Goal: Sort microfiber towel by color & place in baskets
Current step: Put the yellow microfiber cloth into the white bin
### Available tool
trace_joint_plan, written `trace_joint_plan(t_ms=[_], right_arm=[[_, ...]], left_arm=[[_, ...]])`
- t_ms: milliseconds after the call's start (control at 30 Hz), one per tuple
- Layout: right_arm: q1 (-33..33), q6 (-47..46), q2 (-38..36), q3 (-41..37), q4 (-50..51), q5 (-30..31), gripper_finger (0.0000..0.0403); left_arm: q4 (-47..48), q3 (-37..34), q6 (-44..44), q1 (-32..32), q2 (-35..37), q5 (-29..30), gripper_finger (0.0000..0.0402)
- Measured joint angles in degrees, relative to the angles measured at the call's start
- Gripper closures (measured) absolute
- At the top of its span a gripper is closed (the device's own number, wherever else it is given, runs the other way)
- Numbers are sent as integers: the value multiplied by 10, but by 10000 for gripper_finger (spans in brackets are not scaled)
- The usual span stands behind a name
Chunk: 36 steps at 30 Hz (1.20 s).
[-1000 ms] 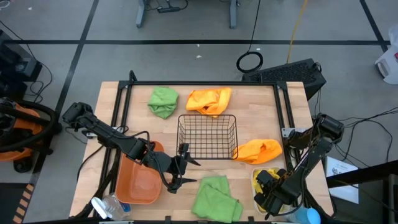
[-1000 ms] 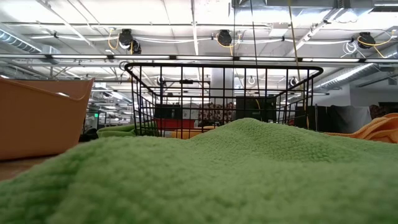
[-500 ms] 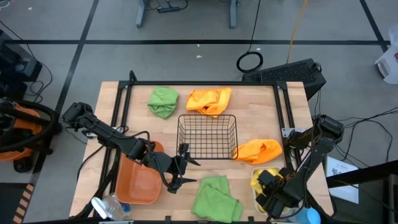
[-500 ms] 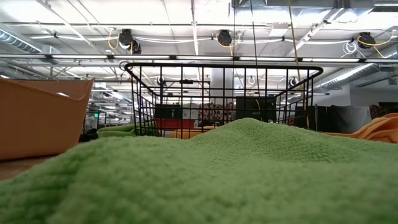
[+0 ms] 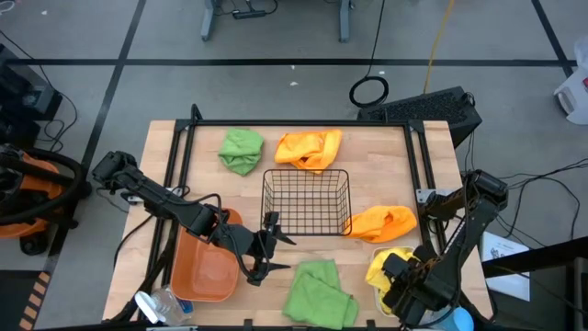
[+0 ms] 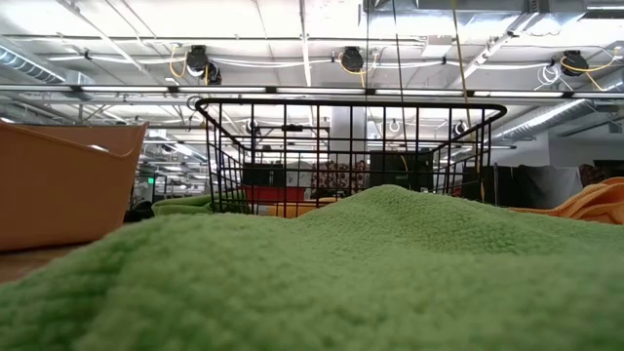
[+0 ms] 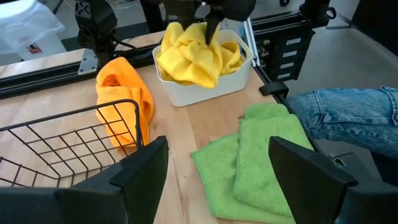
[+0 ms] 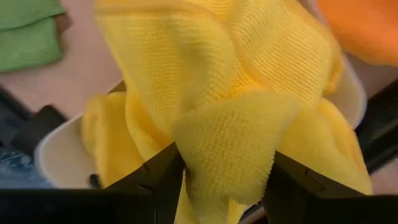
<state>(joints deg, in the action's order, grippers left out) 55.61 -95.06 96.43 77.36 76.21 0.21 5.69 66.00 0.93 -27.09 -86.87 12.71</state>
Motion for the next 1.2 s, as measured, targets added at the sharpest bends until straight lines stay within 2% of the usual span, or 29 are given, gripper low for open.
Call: trace_joint_plan(t_ms=[67,167,300,467,700,833,1000,1200], right_arm=[[0,-4,1,0,25,-2,223],[0,-58,1,0,73,-3,224],[4,-84,1,0,58,-5,221],[4,-102,0,0,42,-50,179],[11,-66,-4,0,38,-44,99],[11,-23,-6,0,46,-51,68],[11,-1,-8,43,109,-43,60],[11,28,-9,101,131,12,62]], left_arm=[[0,0,0,0,0,0,119],[0,0,-1,0,0,0,119],[-1,0,-1,0,0,0,119],[-3,0,1,0,0,0,119],[-4,0,1,0,0,0,119],[-4,0,1,0,0,0,119],[-4,0,1,0,0,0,119],[-4,0,1,0,0,0,119]])
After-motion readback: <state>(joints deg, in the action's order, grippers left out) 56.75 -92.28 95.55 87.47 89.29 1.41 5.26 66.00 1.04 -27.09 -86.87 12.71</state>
